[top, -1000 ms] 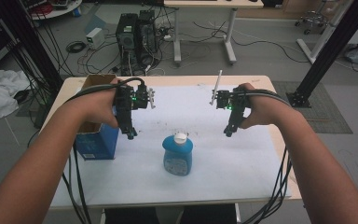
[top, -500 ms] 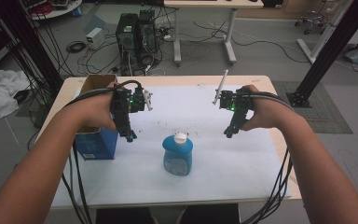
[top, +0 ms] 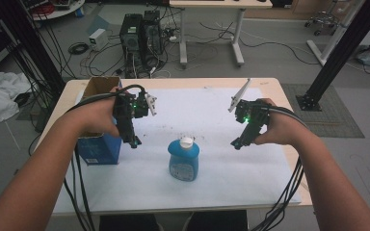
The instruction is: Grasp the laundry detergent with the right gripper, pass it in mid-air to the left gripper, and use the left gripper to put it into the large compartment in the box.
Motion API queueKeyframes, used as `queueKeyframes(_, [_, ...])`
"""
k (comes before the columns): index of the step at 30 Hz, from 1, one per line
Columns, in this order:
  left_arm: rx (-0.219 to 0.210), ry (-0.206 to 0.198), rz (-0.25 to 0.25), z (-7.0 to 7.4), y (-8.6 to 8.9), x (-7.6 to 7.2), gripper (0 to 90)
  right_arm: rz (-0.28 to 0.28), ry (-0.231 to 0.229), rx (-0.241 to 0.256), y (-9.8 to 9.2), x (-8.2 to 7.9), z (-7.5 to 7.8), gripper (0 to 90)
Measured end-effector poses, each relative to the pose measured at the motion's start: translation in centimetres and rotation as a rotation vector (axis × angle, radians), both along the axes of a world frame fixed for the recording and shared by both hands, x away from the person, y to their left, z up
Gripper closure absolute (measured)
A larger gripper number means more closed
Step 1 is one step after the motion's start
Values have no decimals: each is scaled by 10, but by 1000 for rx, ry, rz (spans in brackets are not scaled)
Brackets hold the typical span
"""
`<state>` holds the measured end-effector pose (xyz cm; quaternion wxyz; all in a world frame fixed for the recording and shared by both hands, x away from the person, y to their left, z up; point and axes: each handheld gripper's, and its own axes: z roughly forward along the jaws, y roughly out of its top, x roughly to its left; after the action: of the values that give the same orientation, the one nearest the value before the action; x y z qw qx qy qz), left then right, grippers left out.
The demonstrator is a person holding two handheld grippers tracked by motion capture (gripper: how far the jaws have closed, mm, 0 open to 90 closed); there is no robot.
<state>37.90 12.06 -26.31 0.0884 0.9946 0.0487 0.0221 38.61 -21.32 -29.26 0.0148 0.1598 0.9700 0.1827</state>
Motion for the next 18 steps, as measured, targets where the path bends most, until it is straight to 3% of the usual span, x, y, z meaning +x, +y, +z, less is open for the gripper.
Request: queueKeyframes(18, [-13,5,2,-3,8,-3,65,59,-8,186,3,-26,-35,32])
